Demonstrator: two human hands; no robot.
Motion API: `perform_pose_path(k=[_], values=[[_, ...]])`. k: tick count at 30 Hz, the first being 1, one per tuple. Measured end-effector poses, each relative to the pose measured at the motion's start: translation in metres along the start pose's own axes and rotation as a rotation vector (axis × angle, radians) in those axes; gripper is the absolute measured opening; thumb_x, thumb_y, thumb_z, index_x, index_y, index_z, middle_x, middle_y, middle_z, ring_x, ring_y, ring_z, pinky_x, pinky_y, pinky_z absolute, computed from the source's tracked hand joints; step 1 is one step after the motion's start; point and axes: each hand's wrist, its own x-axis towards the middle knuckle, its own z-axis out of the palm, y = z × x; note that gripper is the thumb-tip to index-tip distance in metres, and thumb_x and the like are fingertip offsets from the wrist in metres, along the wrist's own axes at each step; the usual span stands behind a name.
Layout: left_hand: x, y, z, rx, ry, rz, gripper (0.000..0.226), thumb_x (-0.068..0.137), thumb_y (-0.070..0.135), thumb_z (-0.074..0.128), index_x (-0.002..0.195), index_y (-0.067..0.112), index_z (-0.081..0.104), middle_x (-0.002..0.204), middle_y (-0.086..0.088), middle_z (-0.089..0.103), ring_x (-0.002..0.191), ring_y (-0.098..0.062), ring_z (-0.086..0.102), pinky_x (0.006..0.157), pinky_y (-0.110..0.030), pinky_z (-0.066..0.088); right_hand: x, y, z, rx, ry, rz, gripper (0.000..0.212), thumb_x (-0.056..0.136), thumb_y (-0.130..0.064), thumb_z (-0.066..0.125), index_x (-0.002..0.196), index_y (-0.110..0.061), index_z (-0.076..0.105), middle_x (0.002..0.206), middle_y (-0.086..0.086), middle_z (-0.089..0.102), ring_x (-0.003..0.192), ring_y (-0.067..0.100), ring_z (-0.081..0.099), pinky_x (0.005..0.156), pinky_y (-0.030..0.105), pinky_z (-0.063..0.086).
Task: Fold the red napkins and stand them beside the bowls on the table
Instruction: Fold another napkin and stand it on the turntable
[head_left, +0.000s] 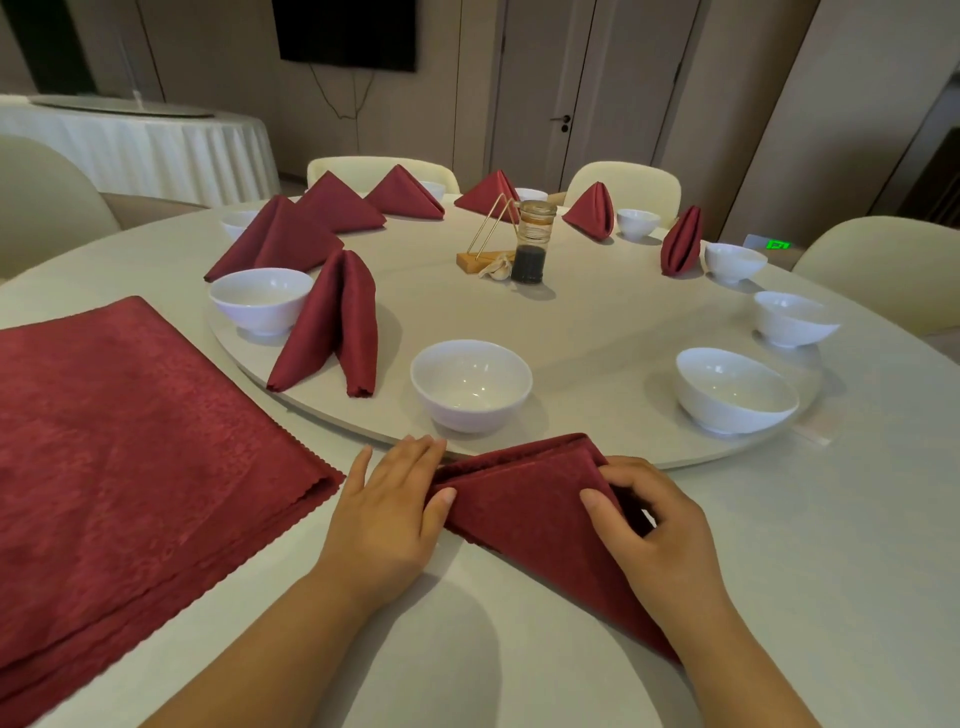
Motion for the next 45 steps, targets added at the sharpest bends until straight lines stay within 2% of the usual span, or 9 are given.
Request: perform_pose_path(k=[2,5,7,9,15,20,26,40,45], values=[[0.001,-0.002,0.001,0.018,-0.01,-0.011,0.104,0.075,0.069,-0.022,0.138,0.016,0.042,0.144,-0.004,0.04,0.137,-0.018,0.028,0.109,-0.033,0.0,0.0,0.001,-0.001,0.021,0.043,0.032,0.004,0.069,-0.036,0.06,0.072,-0.034,0.061,0.078,-0.021,0.063,0.075,-0.003,0.058,0.066,0.005,0.04],[0.001,-0.002,-0.004,0.032,-0.025,-0.051,0.111,0.068,0.073,-0.026,0.14,0.017,0.039,0.148,-0.002,0.033,0.14,-0.016,0.021,0.108,-0.03,-0.006,0.002,0.003,-0.01,0.033,0.146,0.089,0.023,0.077,-0.006,0.07,0.064,-0.022,0.061,0.065,-0.022,0.062,0.063,-0.005,0.055,0.062,0.005,0.04],[0.002,-0.001,-0.009,0.058,-0.05,-0.09,0.104,0.066,0.068,-0.022,0.144,0.021,0.028,0.152,0.002,0.021,0.142,-0.012,0.01,0.105,-0.025,-0.012,0.004,0.001,-0.018,0.011,0.202,0.119,0.028,0.081,0.002,0.064,0.065,-0.021,0.063,0.062,-0.023,0.062,0.06,-0.006,0.054,0.06,0.004,0.041],[0.003,-0.002,-0.013,0.074,-0.073,-0.109,0.1,0.061,0.056,-0.021,0.146,0.024,0.02,0.154,0.006,0.013,0.142,-0.008,0.002,0.103,-0.021,-0.014,0.006,-0.004,-0.025,-0.007,0.241,0.12,0.033,0.081,0.001,0.062,0.061,-0.025,0.065,0.06,-0.024,0.062,0.058,-0.006,0.054,0.059,0.003,0.041],[0.005,-0.011,-0.016,0.088,-0.108,-0.159,0.102,0.055,0.052,-0.024,0.146,0.028,0.014,0.155,0.01,0.006,0.142,-0.005,-0.003,0.109,-0.027,-0.013,0.026,-0.024,-0.04,-0.091,0.384,0.092,0.036,0.085,-0.006,0.061,0.058,-0.031,0.063,0.056,-0.029,0.059,0.055,-0.011,0.052,0.057,0.001,0.038],[0.006,-0.017,-0.018,0.072,-0.125,-0.173,0.102,0.054,0.053,-0.024,0.146,0.03,0.013,0.154,0.012,0.005,0.141,-0.004,-0.004,0.109,-0.027,-0.014,0.063,-0.028,-0.019,-0.223,0.365,0.045,0.009,0.087,-0.007,0.057,0.081,-0.013,0.06,0.064,-0.023,0.057,0.062,-0.016,0.052,0.062,-0.001,0.036],[0.009,-0.023,-0.02,0.053,-0.129,-0.173,0.102,0.053,0.053,-0.024,0.145,0.031,0.012,0.153,0.015,0.003,0.14,-0.002,-0.004,0.108,-0.026,-0.014,0.108,-0.012,0.021,-0.321,0.333,0.023,0.012,0.088,-0.013,0.055,0.095,-0.009,0.064,0.087,0.0,0.059,0.08,0.011,0.05,0.068,0.015,0.034],[0.01,-0.029,-0.019,-0.042,-0.088,-0.169,0.098,0.057,0.059,-0.019,0.143,0.033,0.02,0.151,0.016,0.01,0.14,-0.001,-0.003,0.1,-0.018,-0.021,0.14,0.014,0.062,-0.469,0.283,0.013,0.017,0.088,-0.013,0.054,0.096,-0.002,0.064,0.095,0.009,0.064,0.082,0.014,0.049,0.073,0.024,0.037],[0.011,-0.028,-0.019,-0.043,-0.072,-0.165,0.098,0.056,0.059,-0.019,0.143,0.033,0.021,0.151,0.015,0.011,0.14,-0.002,-0.002,0.099,-0.017,-0.022,0.137,0.017,0.054,-0.504,0.249,0.046,0.021,0.087,-0.019,0.059,0.1,-0.004,0.065,0.105,0.007,0.064,0.103,0.023,0.05,0.088,0.03,0.036]])
